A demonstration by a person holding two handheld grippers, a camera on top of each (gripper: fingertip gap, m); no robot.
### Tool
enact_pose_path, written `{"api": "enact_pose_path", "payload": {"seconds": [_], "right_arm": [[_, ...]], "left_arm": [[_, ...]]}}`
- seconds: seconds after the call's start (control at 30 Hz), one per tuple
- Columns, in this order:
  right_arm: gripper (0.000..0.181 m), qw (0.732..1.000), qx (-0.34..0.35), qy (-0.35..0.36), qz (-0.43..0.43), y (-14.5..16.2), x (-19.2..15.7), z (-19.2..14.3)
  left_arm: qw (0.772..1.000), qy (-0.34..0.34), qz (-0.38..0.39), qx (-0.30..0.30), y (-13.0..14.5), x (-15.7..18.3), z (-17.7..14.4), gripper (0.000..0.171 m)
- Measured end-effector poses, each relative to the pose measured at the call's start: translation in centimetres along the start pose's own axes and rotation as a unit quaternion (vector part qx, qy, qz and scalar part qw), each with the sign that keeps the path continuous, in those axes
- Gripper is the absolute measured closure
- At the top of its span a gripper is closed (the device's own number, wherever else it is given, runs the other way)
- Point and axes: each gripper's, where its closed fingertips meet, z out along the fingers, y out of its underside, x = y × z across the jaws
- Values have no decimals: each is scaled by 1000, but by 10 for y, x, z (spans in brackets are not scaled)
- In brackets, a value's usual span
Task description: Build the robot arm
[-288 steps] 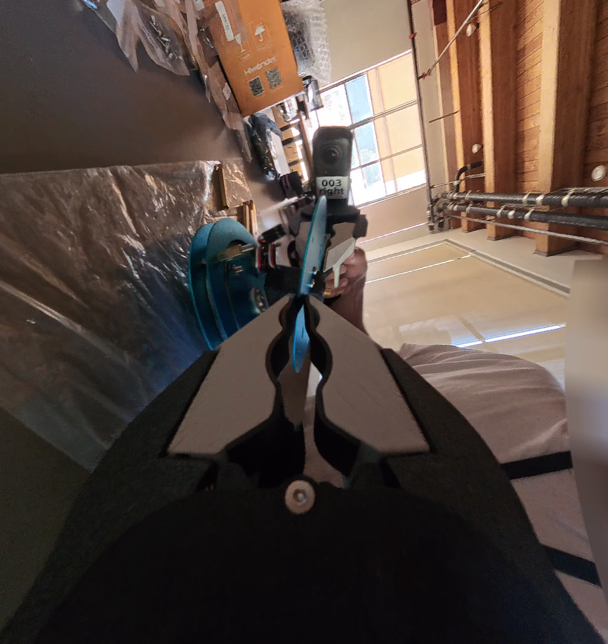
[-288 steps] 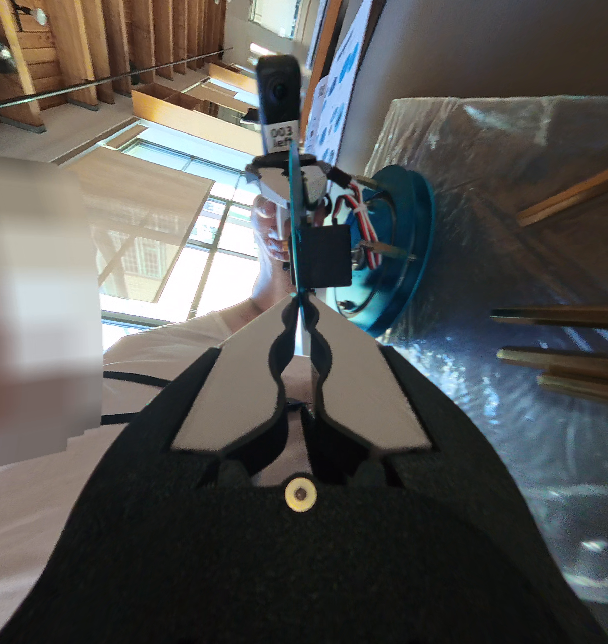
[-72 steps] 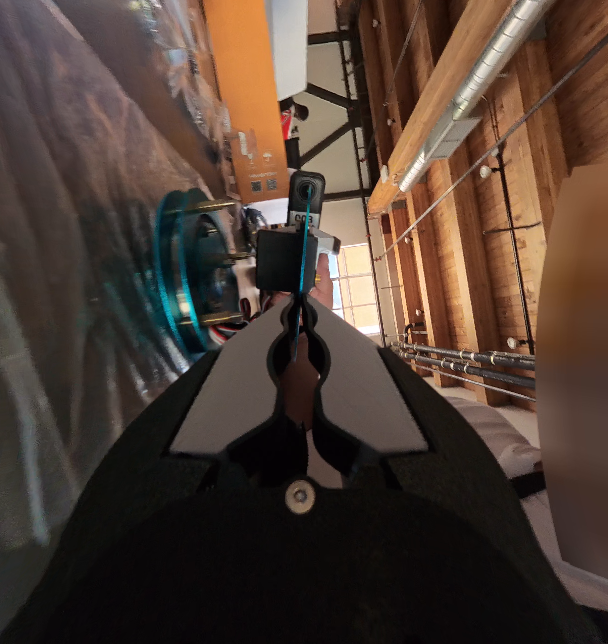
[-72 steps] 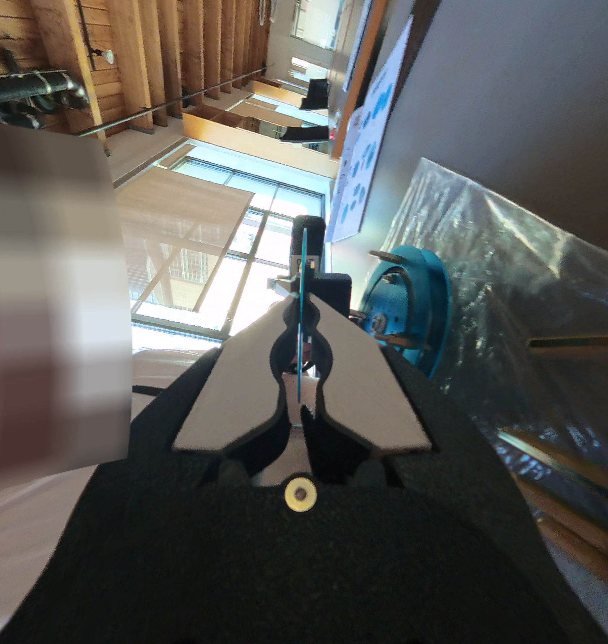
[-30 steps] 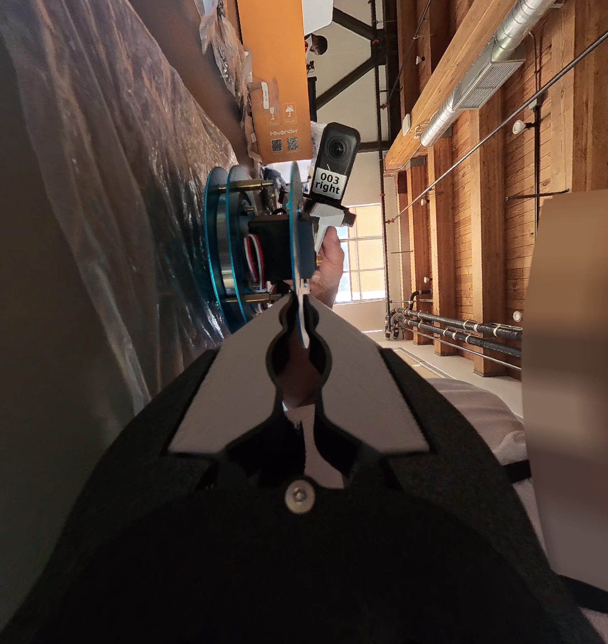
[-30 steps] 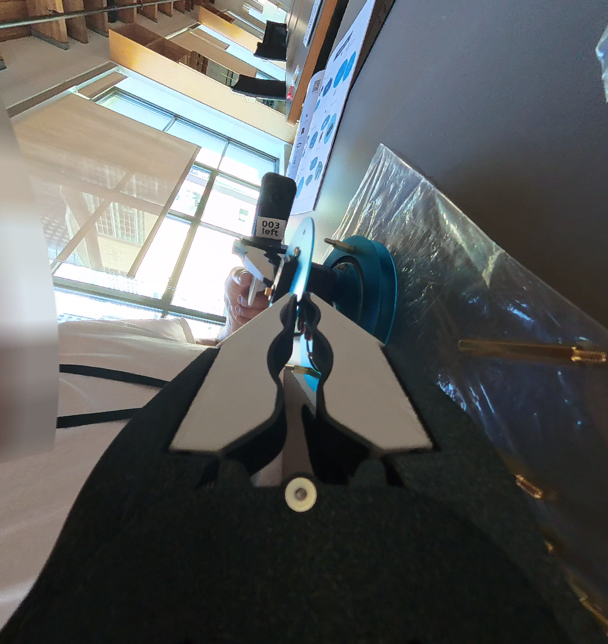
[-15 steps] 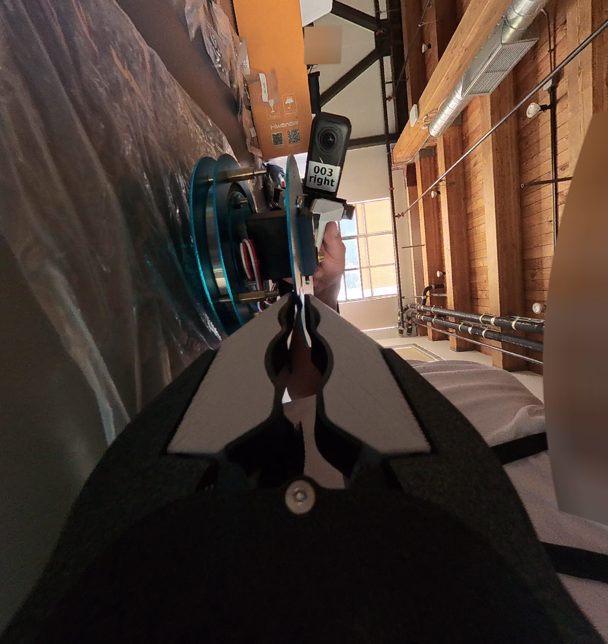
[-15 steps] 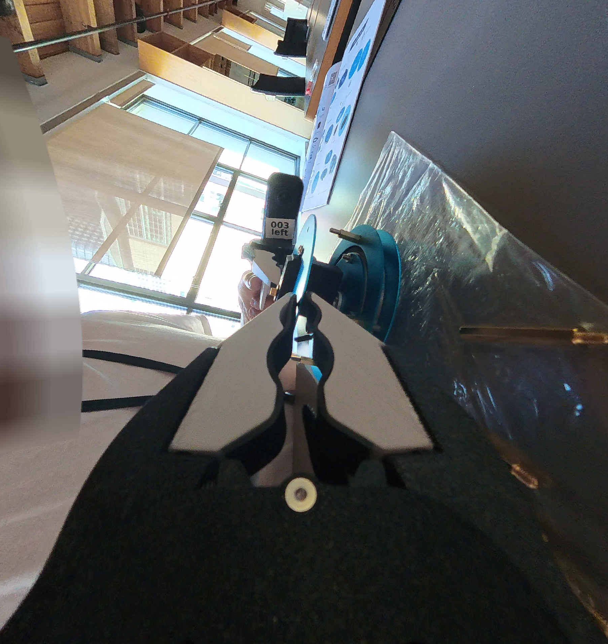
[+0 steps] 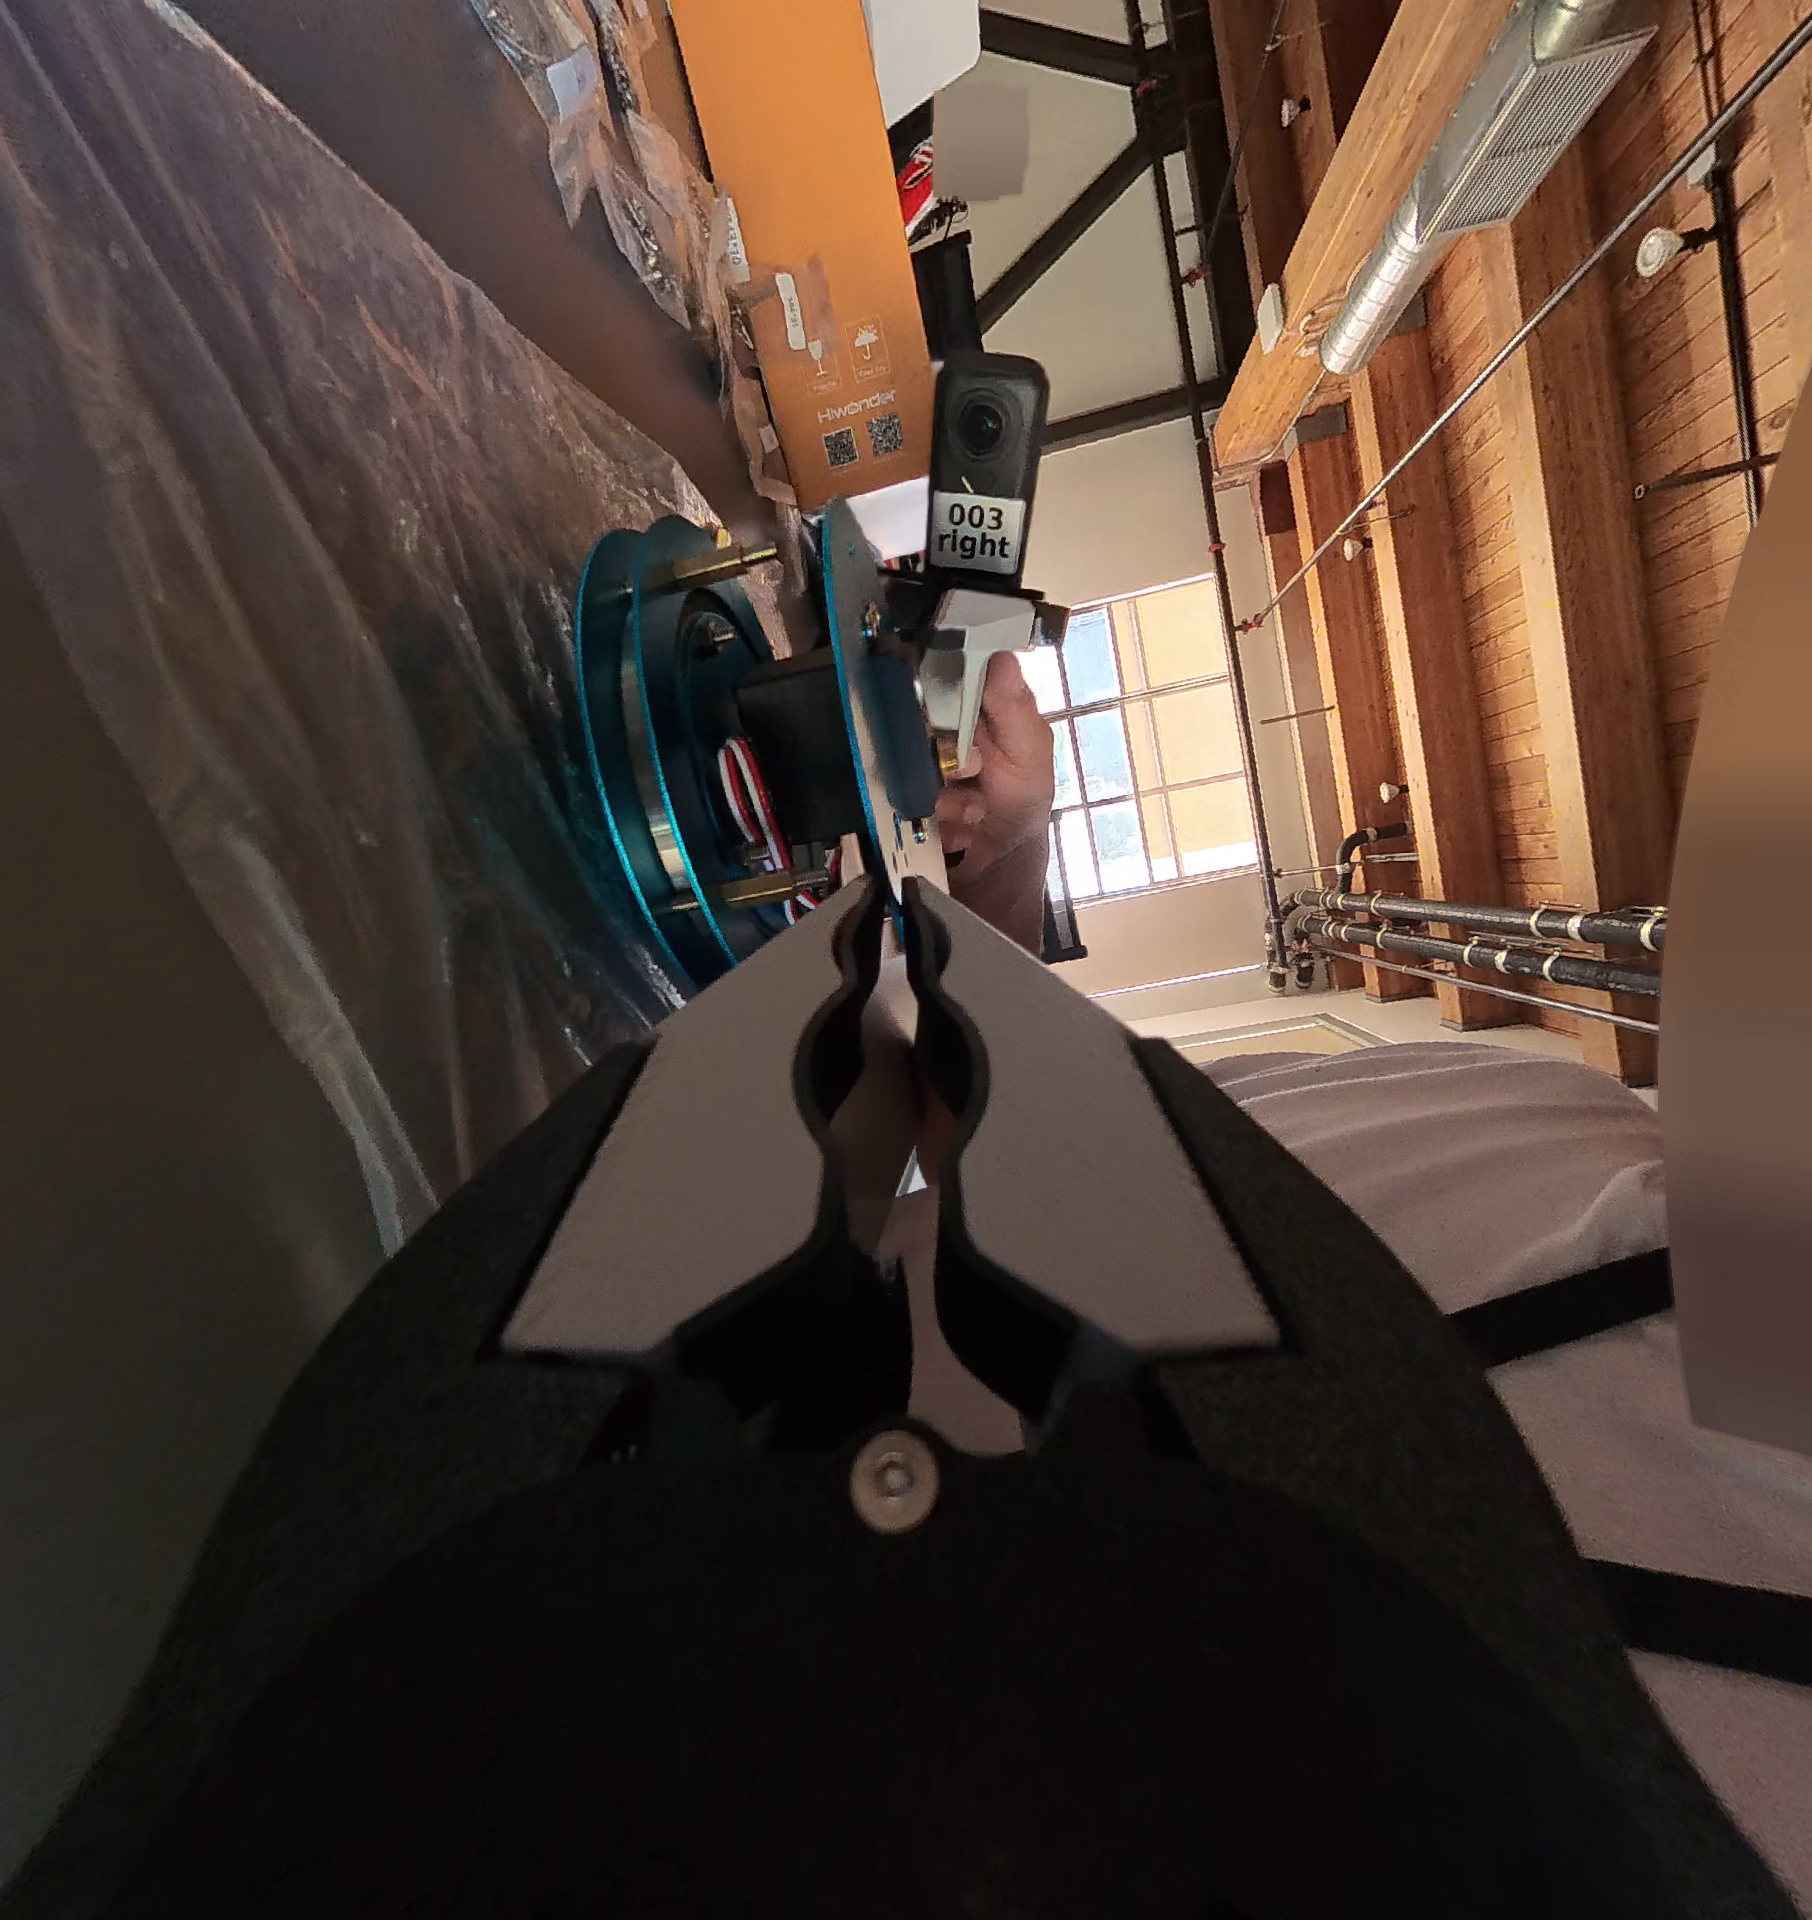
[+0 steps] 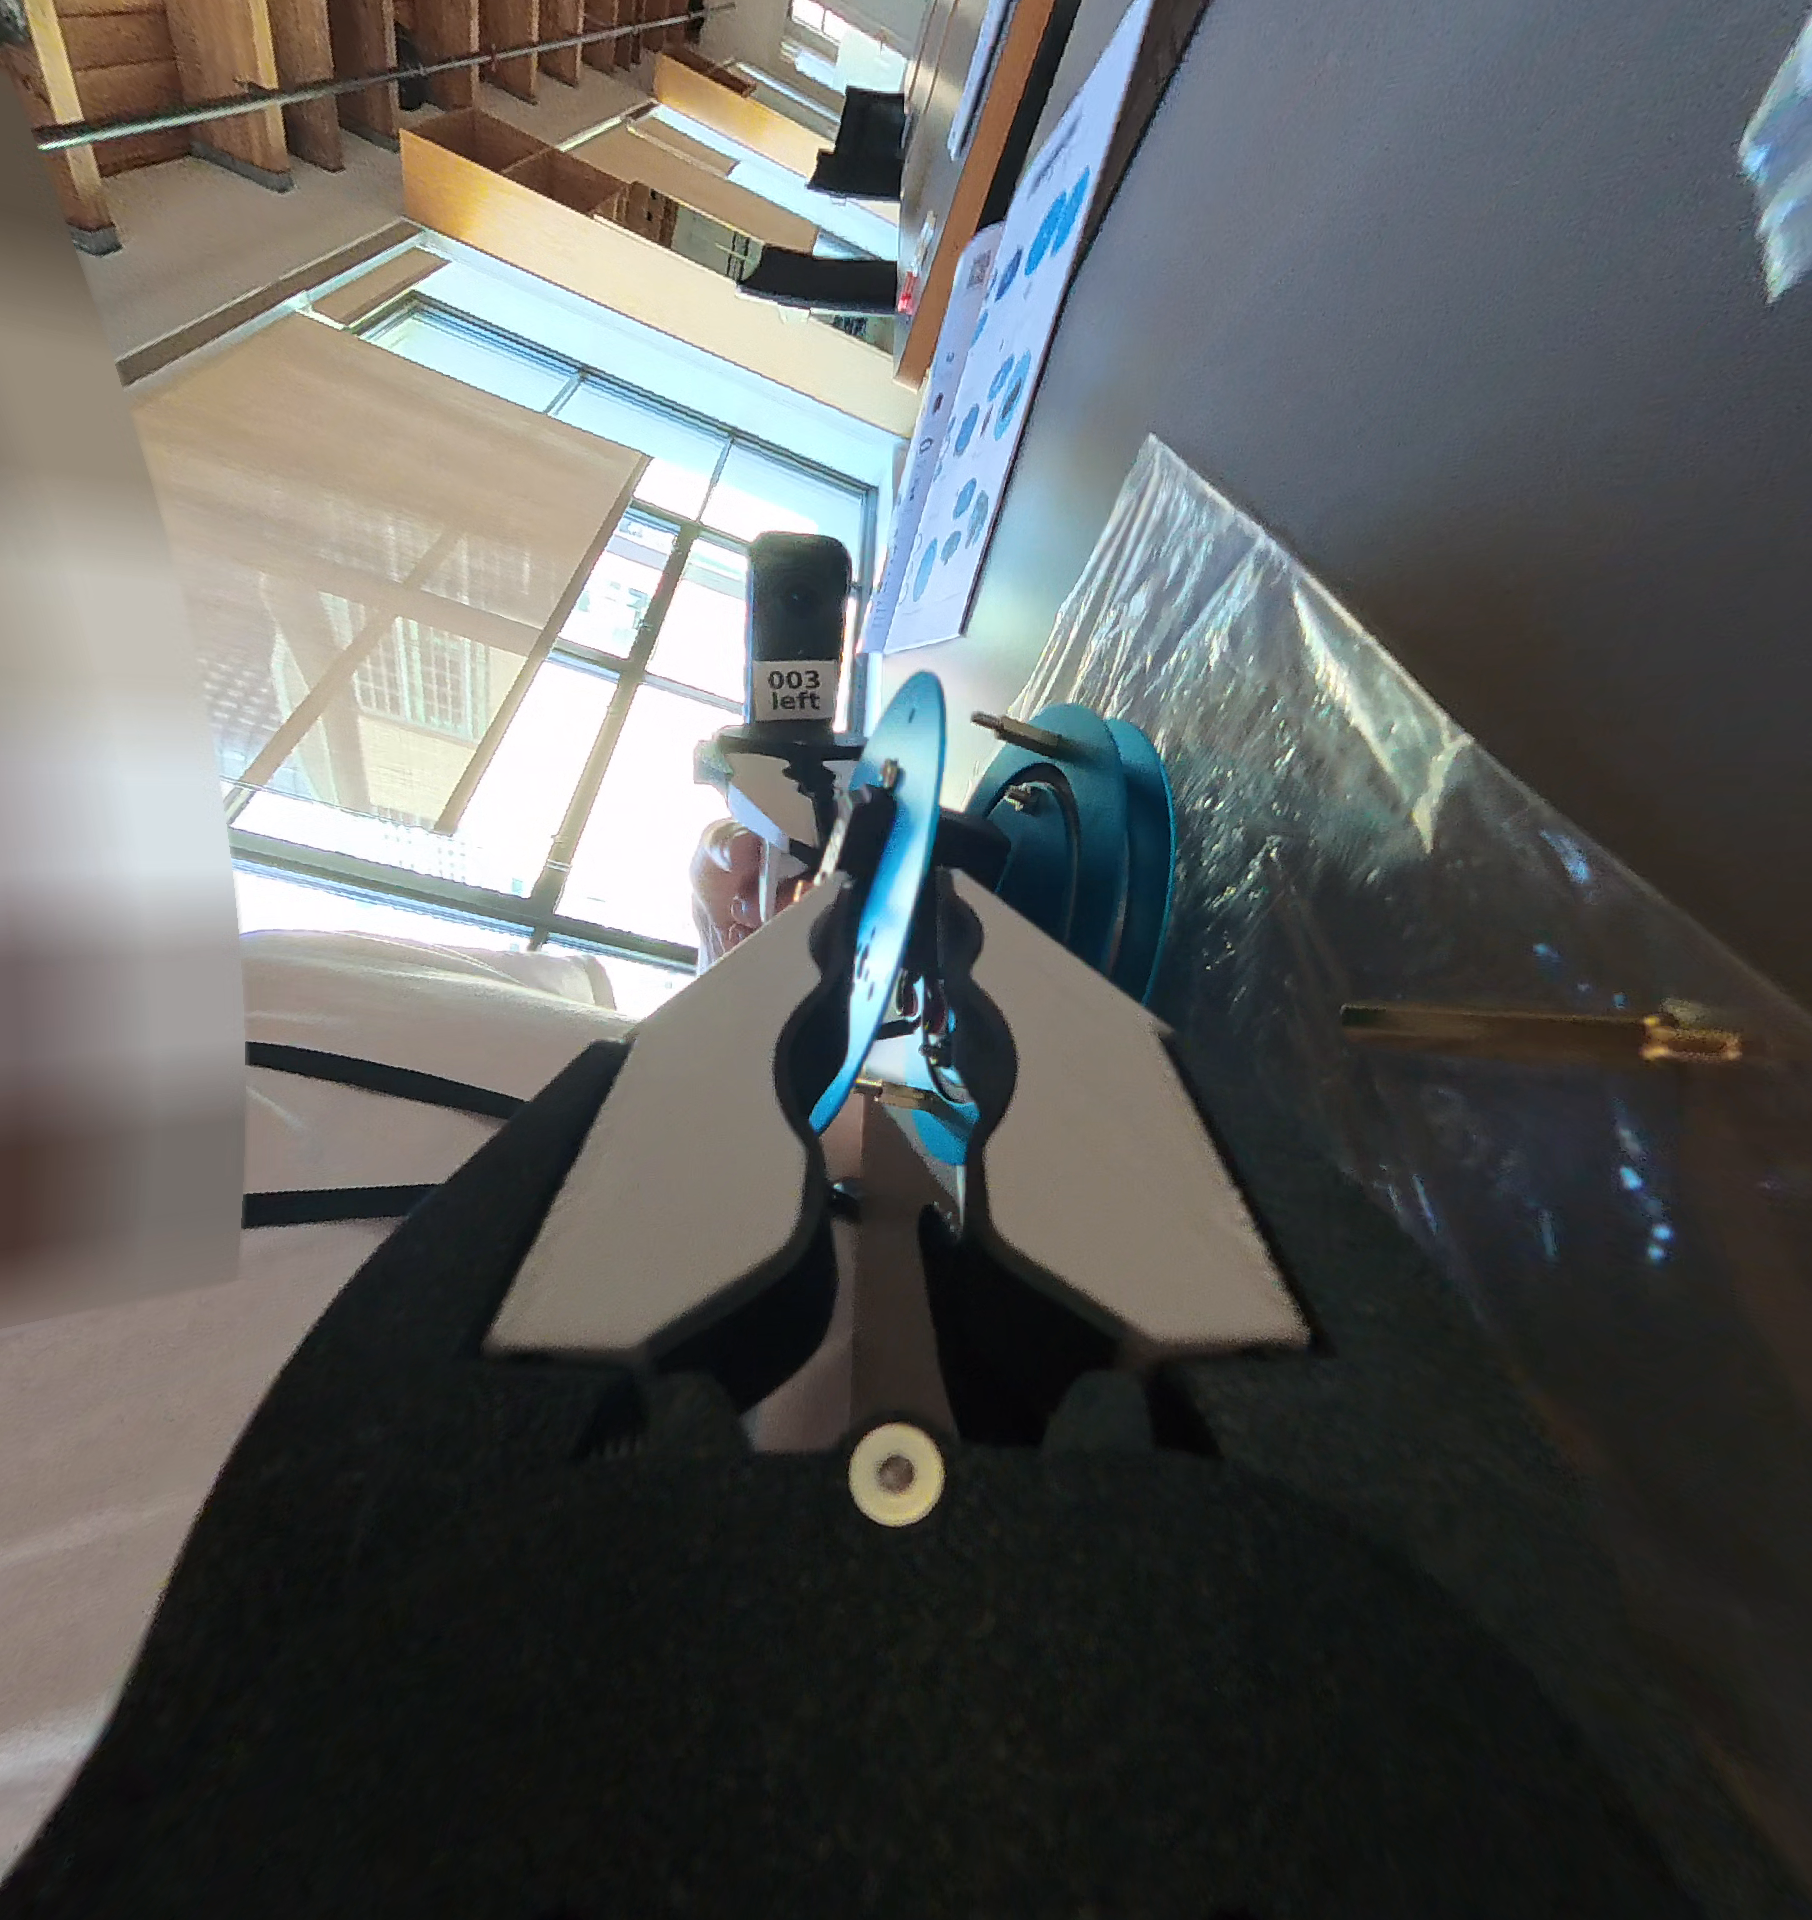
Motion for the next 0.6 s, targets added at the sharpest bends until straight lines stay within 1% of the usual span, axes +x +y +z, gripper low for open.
{"api": "enact_pose_path", "payload": {"seconds": [0.07,0.13,0.2,0.23,0.27,0.3,0.33,0.37,0.47,0.5,0.53,0.57,0.6], "right_arm": [[170,1000,8,11,-12,-4,-1,-6],[167,999,8,36,-27,-7,4,-13],[167,993,18,91,-67,-16,12,-29],[164,985,19,138,-101,-20,20,-40],[162,968,10,203,-145,-23,32,-52],[159,944,-8,268,-191,-24,44,-64],[153,920,-28,319,-226,-22,55,-74],[148,903,-45,346,-251,-19,60,-77],[138,867,-98,377,-311,-6,67,-69],[134,845,-117,398,-337,-3,71,-69],[134,820,-126,423,-364,-5,75,-70],[134,806,-133,432,-383,-5,75,-68],[135,804,-134,428,-391,-4,73,-65]], "left_arm": [[1000,-3,6,-2,1,0,0,170],[1000,-3,6,-2,1,0,0,170],[1000,-2,4,0,0,0,0,170],[1000,-3,4,1,0,0,0,170],[1000,-3,5,2,0,0,-1,170],[1000,-4,4,3,0,-1,-1,170],[1000,-3,3,4,-1,-1,-1,170],[1000,-2,2,6,-1,0,0,170],[1000,-4,3,9,-3,-1,0,170],[1000,-5,4,10,-4,-1,-1,170],[1000,-7,6,11,-4,-1,-1,169],[1000,-8,7,11,-4,-1,-1,169],[1000,-10,9,11,-4,-2,-1,169]]}}
